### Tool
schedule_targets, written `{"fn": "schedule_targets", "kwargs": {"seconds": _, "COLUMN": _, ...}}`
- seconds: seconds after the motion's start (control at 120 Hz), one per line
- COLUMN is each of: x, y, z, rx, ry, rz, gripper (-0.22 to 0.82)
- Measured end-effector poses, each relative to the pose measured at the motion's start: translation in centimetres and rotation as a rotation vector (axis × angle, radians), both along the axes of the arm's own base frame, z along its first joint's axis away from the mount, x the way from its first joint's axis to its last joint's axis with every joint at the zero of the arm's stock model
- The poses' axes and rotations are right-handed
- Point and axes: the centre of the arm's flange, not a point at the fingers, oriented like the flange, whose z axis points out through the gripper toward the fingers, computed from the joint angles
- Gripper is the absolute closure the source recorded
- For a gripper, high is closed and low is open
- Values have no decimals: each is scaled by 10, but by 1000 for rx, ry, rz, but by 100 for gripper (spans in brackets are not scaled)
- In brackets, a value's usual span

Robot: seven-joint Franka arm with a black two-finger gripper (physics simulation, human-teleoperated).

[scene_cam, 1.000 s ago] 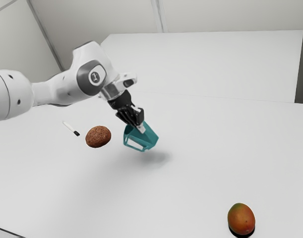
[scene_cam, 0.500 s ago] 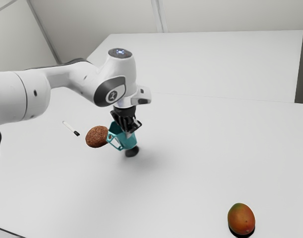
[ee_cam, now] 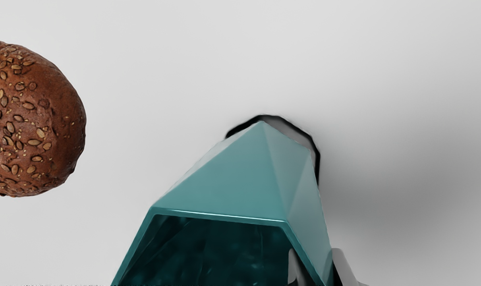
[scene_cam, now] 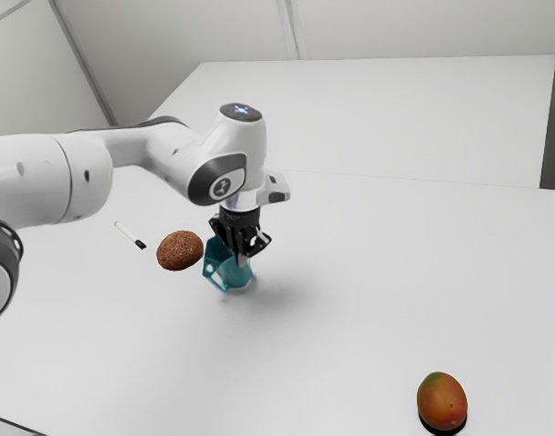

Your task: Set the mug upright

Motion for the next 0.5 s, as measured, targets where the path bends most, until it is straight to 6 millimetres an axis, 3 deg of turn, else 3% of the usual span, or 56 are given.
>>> {"fn": "schedule_targets", "kwargs": {"seconds": 0.267, "x": 0, "y": 0, "z": -4, "rx": 5, "ry": -4, "rz": 63, "gripper": 78}}
{"fn": "schedule_targets", "kwargs": {"seconds": 0.392, "x": -1, "y": -1, "z": -6, "rx": -1, "ry": -6, "rz": 91, "gripper": 71}}
{"fn": "schedule_targets", "kwargs": {"seconds": 0.5, "x": -1, "y": -2, "z": -6, "rx": -8, "ry": -7, "rz": 113, "gripper": 60}}
